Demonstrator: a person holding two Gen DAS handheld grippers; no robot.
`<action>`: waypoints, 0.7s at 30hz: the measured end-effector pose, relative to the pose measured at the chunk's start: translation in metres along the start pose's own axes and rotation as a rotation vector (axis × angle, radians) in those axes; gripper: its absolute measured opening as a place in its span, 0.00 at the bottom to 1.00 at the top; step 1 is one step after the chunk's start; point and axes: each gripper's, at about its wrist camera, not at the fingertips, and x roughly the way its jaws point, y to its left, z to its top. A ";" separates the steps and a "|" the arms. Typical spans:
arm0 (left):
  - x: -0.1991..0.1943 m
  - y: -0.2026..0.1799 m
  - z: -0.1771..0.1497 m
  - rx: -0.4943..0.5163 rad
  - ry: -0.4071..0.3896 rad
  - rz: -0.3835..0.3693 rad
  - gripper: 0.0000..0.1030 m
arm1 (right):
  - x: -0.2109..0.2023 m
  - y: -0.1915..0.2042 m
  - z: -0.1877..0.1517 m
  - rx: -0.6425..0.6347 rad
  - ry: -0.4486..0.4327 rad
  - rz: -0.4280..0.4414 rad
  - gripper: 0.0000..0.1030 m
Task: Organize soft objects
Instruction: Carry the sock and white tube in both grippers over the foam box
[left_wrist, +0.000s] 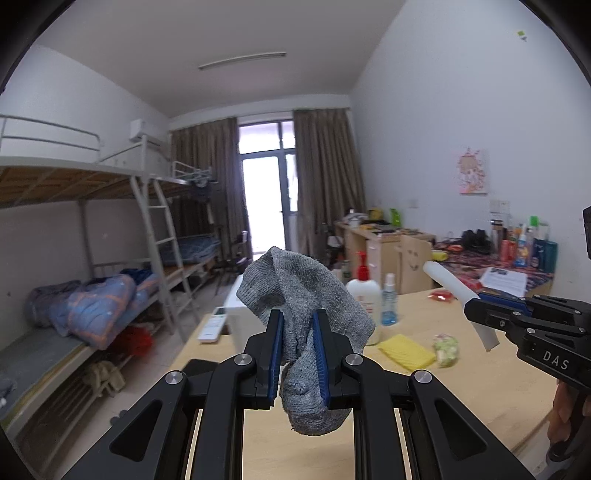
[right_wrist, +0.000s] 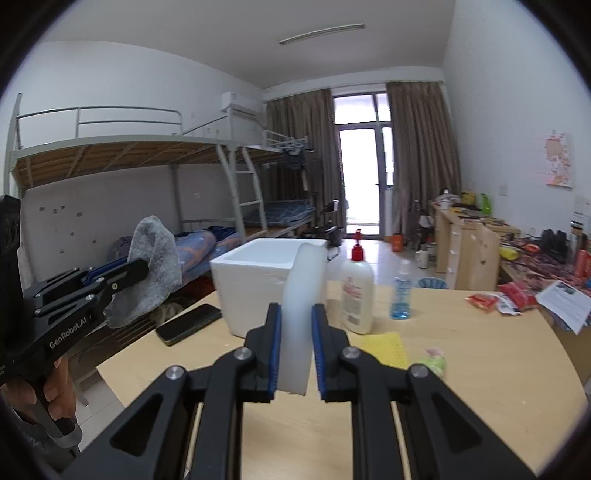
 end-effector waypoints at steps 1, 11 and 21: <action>-0.001 0.003 0.000 0.000 -0.002 0.016 0.17 | 0.003 0.002 0.001 -0.002 0.000 0.012 0.19; 0.001 0.023 -0.002 -0.029 0.011 0.082 0.17 | 0.020 0.018 0.002 -0.023 0.013 0.090 0.19; 0.015 0.033 -0.001 -0.041 0.025 0.072 0.17 | 0.033 0.019 0.012 -0.017 0.026 0.087 0.19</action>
